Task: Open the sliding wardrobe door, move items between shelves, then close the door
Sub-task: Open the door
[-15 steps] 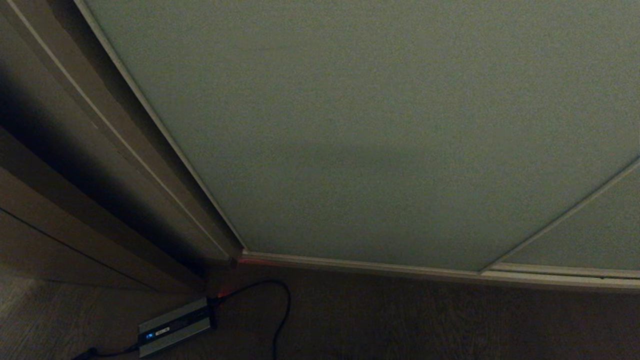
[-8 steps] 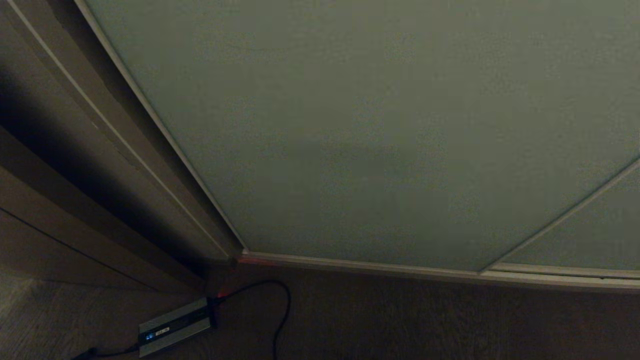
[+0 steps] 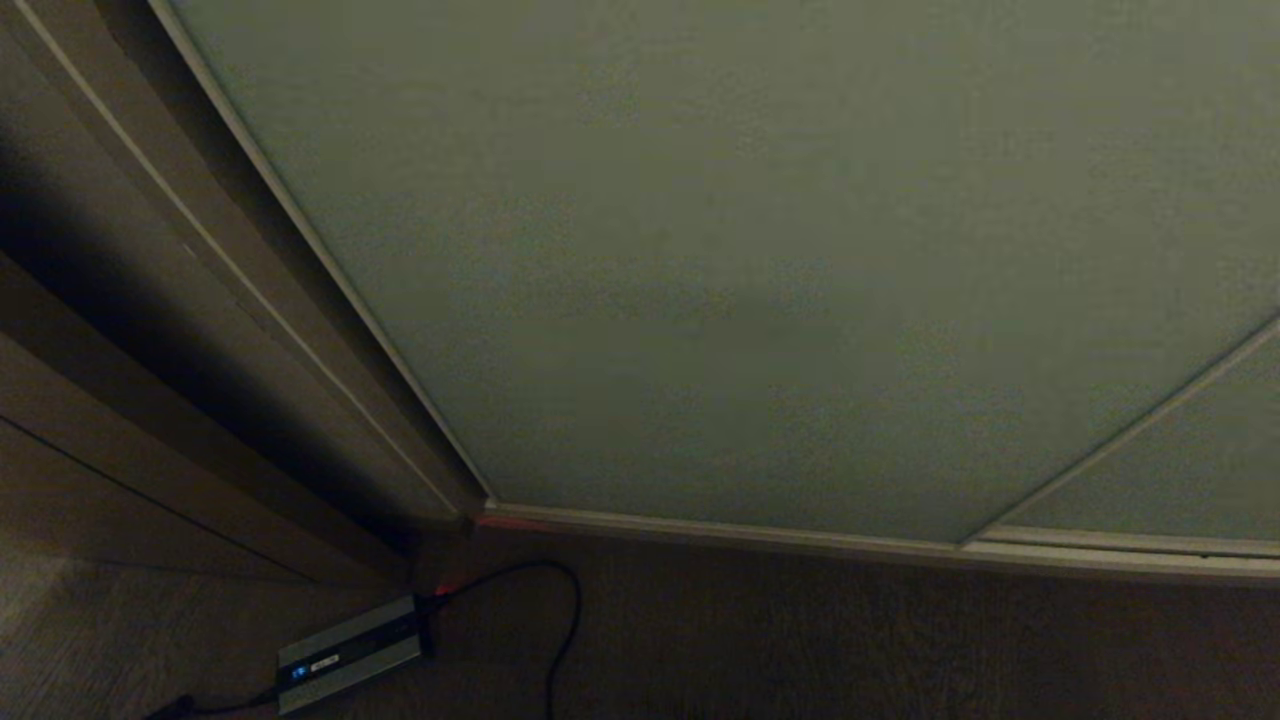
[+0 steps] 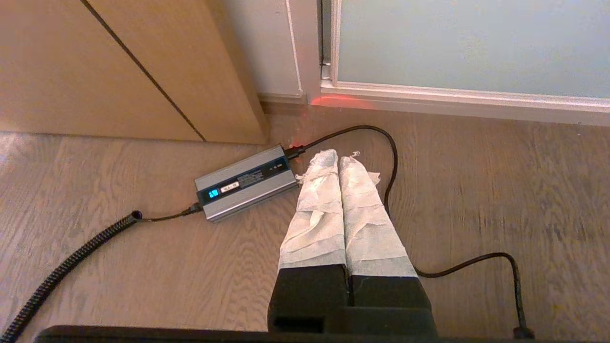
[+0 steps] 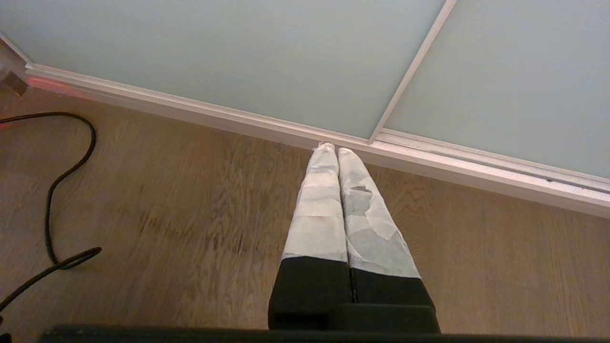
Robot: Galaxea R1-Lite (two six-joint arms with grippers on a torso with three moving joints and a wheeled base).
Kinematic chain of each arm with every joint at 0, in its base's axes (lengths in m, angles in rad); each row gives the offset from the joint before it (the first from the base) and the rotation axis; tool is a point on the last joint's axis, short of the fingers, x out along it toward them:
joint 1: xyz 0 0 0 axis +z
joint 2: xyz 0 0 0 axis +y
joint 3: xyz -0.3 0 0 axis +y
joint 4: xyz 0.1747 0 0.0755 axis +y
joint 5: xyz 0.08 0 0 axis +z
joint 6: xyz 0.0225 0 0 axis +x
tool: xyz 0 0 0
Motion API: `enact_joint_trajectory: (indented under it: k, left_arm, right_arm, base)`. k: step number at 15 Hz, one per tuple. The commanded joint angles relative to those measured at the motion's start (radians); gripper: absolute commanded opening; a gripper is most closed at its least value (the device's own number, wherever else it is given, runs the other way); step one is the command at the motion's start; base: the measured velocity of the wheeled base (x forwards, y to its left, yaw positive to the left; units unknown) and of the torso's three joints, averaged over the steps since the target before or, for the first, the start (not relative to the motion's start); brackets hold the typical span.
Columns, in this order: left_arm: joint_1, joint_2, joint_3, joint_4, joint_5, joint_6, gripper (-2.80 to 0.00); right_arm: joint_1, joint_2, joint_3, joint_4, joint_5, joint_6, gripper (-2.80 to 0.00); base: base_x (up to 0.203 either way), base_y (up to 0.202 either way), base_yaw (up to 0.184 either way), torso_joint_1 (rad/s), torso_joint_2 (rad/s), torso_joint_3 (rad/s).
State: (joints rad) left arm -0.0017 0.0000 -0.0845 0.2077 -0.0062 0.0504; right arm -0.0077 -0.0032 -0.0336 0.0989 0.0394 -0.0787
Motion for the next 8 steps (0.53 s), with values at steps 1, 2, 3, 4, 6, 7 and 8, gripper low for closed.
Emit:
enact_joint_trajectory:
  k: [1,2,3,4,6,7,8]
  left_arm:
    - [0.0,0.002,0.0,0.001,0.0,0.001,-2.8]
    - [0.0,0.002,0.002,0.001,0.003,0.008,-2.8]
    - [0.0,0.001,0.004,-0.012,0.002,0.005,-2.8]
    - [0.0,0.0,0.013,-0.047,0.002,0.0,-2.8]
    - [0.0,0.001,0.063,-0.179,0.003,0.0,-2.8]
    - [0.0,0.001,0.074,-0.229,0.003,0.001,-2.8]
    - [0.0,0.001,0.082,-0.209,0.004,0.004,-2.8]
  right_arm:
    - [0.0,0.002,0.0,0.001,0.001,-0.001,-2.8]
    - [0.0,0.002,0.0,0.001,0.001,-0.001,-2.8]
    - [0.0,0.002,0.0,0.001,0.001,-0.001,-2.8]
    - [0.0,0.002,0.0,0.001,0.001,-0.001,-2.8]
    - [0.0,0.002,0.0,0.001,0.001,0.0,-2.8]
    - [0.0,0.002,0.0,0.001,0.001,-0.001,-2.8]
    - [0.0,0.002,0.0,0.001,0.001,0.0,-2.8]
  base:
    - [0.0,0.0,0.0,0.0,0.0,0.0]
    - [0.0,0.0,0.0,0.0,0.0,0.0]
    - [0.0,0.0,0.0,0.0,0.0,0.0]
    - [0.0,0.0,0.0,0.0,0.0,0.0]
    - [0.0,0.0,0.0,0.0,0.0,0.0]
    - [0.0,0.0,0.0,0.0,0.0,0.0]
    - [0.0,0.0,0.0,0.0,0.0,0.0]
